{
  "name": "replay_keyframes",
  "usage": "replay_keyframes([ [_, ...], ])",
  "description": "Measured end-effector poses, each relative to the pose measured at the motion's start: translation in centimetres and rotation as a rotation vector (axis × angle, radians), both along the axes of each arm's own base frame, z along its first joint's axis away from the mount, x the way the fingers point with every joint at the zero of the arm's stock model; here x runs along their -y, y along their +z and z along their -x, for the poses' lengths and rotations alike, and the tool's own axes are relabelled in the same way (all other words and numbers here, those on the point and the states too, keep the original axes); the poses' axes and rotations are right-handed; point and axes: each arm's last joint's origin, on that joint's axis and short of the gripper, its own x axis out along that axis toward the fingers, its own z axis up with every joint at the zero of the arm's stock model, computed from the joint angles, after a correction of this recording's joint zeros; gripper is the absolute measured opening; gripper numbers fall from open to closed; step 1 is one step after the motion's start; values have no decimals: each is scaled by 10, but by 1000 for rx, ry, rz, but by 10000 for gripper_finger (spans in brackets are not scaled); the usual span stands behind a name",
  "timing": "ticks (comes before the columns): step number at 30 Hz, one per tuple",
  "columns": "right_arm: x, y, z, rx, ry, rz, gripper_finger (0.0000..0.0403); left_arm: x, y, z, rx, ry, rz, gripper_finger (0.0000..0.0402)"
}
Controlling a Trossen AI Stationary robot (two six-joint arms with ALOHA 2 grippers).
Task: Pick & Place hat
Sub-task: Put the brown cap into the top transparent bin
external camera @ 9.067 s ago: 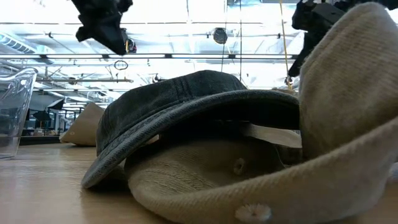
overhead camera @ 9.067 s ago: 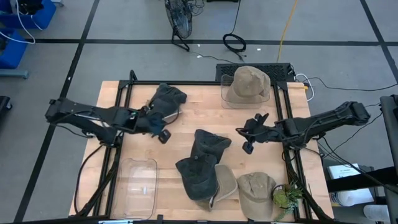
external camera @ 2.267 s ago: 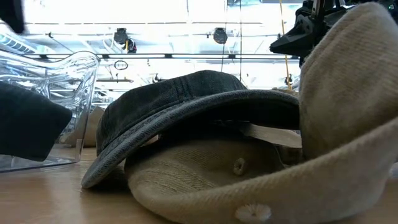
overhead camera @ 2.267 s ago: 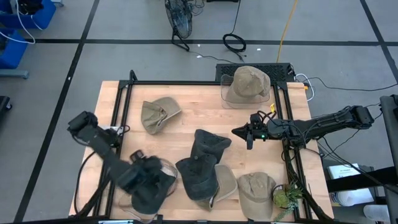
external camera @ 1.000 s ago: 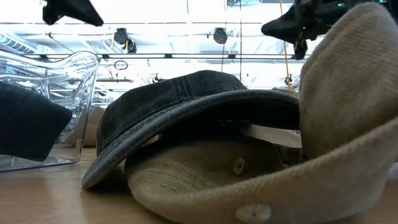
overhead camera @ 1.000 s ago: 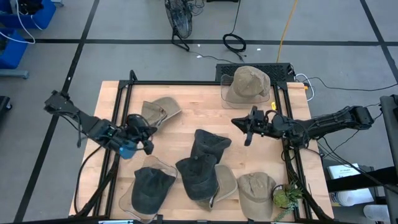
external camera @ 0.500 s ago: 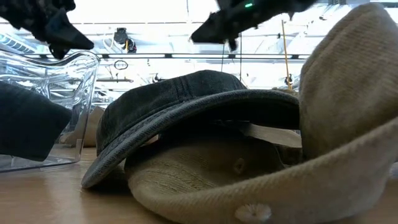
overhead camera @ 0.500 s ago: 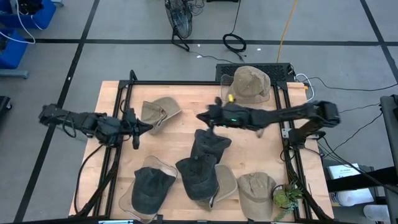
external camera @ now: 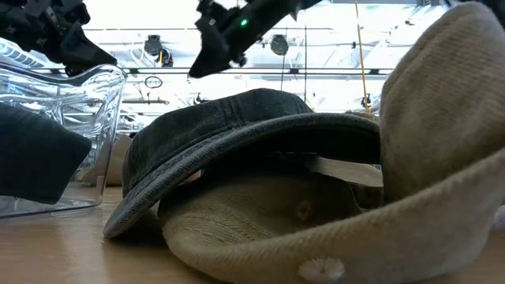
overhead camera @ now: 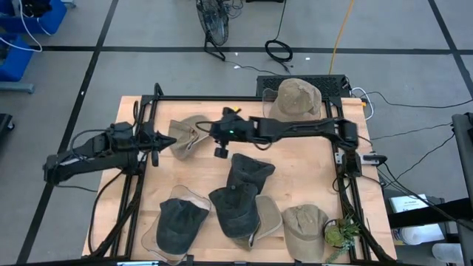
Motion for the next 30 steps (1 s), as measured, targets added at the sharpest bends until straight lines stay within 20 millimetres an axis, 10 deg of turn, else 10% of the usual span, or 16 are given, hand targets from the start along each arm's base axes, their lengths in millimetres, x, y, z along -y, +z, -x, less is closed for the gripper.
replay_keyframes([
  [15,5,-32,-11,-149,-20,-14,165,-7,-6,-5,-19,37,250,1],
  [30,-7,-35,128,129,-221,-173,127,-5,1,-59,-465,148,161,25],
])
